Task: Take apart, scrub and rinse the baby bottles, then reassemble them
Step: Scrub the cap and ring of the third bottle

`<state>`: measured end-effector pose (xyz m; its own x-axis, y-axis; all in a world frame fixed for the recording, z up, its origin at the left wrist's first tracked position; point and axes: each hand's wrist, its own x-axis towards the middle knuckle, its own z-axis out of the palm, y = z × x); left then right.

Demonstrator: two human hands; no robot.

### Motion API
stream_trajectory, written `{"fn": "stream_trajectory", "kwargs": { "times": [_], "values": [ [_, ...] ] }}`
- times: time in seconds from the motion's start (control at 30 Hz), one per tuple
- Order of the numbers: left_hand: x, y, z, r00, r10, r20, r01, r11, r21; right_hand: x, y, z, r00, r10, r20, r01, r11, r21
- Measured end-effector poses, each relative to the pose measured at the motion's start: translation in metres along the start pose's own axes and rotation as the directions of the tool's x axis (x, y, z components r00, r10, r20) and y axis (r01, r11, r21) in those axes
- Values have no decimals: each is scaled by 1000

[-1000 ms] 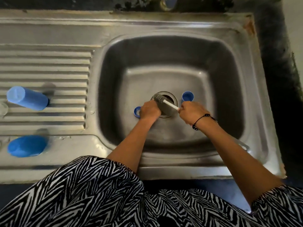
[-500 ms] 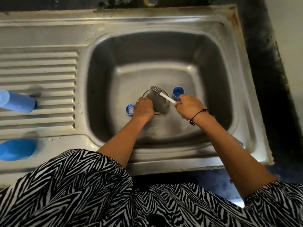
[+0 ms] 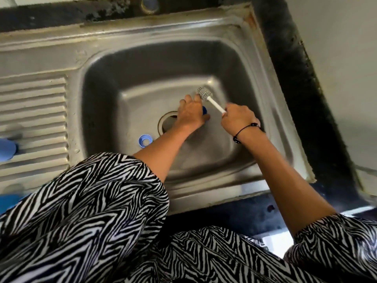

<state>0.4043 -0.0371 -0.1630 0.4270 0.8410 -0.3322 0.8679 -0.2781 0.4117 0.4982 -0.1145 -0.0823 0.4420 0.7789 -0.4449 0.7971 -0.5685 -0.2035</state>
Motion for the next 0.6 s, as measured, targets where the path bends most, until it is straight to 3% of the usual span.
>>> {"fn": "stream_trajectory", "kwargs": {
  "times": [0.17,0.23,0.3,0.33,0.37,0.43,0.5,0.57,0.6],
  "values": [
    [12,9,12,998,-33,46,27,992,123,-11,9,1,1000,27,-2,-27,999,-35],
    [14,4,10,995,-104,7,104,994,14,-15,10,3,1000,22,2,-22,999,-35],
    [12,-2,1,965,-259,-26,246,939,-239,-19,10,5,1000,14,-7,-14,1000,-11],
    [11,-5,-5,935,-353,-30,305,843,-443,-20,9,5,1000,7,-14,-6,1000,10],
    [8,-9,-12,901,-434,-2,318,664,-676,-22,6,3,1000,-5,-19,6,999,38],
    [-4,-17,-26,843,-503,191,302,149,-942,-27,0,0,999,-46,-7,46,994,102],
    [-19,-28,-37,822,-449,350,251,-266,-931,-32,-8,-4,994,-112,-3,111,984,137],
    [-33,-37,-47,830,-402,387,151,-505,-850,-43,-19,-13,981,-194,-7,193,971,144],
    [-42,-40,-52,840,-387,380,100,-578,-810,-51,-25,-19,971,-240,-3,238,959,152]
  ]
}}
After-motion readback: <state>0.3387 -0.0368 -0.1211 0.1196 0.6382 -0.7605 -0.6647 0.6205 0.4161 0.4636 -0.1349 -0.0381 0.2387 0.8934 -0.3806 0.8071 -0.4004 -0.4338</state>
